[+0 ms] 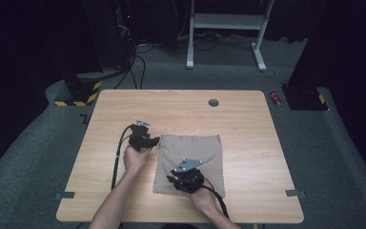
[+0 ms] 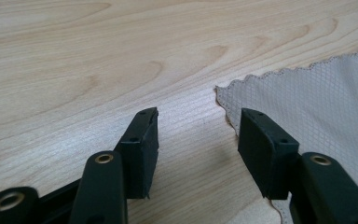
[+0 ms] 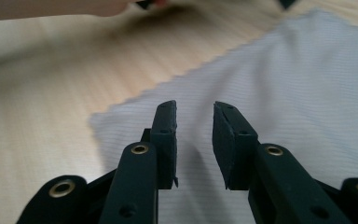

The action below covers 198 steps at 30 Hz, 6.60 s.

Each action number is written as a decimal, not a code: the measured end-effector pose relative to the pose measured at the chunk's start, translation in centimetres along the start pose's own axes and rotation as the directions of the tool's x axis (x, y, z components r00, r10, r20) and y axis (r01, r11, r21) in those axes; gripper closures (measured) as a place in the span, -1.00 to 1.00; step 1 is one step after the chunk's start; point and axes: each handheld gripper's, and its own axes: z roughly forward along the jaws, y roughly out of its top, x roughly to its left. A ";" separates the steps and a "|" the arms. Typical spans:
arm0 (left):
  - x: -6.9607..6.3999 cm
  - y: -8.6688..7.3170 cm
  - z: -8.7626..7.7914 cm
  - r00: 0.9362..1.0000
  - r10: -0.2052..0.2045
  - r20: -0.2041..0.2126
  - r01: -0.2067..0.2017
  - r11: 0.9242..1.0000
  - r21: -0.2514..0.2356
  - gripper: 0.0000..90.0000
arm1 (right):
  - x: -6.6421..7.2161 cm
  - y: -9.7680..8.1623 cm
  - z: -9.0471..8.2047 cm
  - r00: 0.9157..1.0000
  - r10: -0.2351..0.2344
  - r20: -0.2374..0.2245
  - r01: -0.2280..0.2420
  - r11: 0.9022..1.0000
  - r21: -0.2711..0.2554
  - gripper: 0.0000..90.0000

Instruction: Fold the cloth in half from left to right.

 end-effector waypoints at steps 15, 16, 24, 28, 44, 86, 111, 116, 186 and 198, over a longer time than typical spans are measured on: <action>-0.2 1.5 1.3 1.000 -0.013 -0.009 0.013 1.000 0.003 0.05 | 4.6 0.5 2.6 0.989 -0.131 -0.063 0.134 0.990 0.042 0.42; -0.2 1.6 1.4 1.000 -0.025 -0.007 0.025 1.000 0.007 0.05 | 4.7 0.5 2.7 0.988 -0.139 -0.062 0.142 0.989 0.045 0.42; -1.9 2.3 2.3 0.997 0.071 -0.045 -0.070 0.997 0.021 0.08 | 5.2 0.2 3.0 0.985 -0.164 -0.045 0.167 0.984 0.058 0.49; -2.3 2.3 2.3 0.993 0.105 -0.060 -0.104 0.994 0.024 0.20 | 5.5 0.1 2.9 0.982 -0.183 -0.042 0.185 0.981 0.054 0.63; -2.4 3.3 2.6 0.996 0.091 0.021 -0.092 0.993 0.074 0.99 | 5.6 0.1 2.8 0.983 -0.179 -0.026 0.180 0.982 0.060 0.99; 2.5 4.2 -2.2 0.999 0.041 0.006 -0.041 0.998 0.040 1.00 | 5.4 3.5 0.6 0.988 -0.135 -0.071 0.130 0.989 -0.065 1.00; -3.8 5.5 2.2 0.990 0.098 0.098 -0.101 0.994 0.033 0.99 | 1.8 -3.4 -3.1 0.999 -0.021 0.048 0.022 1.000 -0.019 1.00; -4.3 5.5 2.5 0.989 0.107 0.100 -0.110 0.993 0.033 0.99 | 1.4 -4.0 -3.5 0.998 -0.002 0.061 0.004 1.000 -0.021 1.00; -11.9 8.1 6.9 0.972 0.191 0.135 -0.197 0.980 0.033 0.97 | -1.9 -8.7 -8.2 0.973 0.130 0.191 -0.128 0.991 -0.026 0.98; -11.9 8.1 6.8 0.978 0.174 0.114 -0.176 0.984 0.007 0.54 | -2.4 -9.3 -8.5 0.963 0.163 0.213 -0.162 0.987 -0.019 0.75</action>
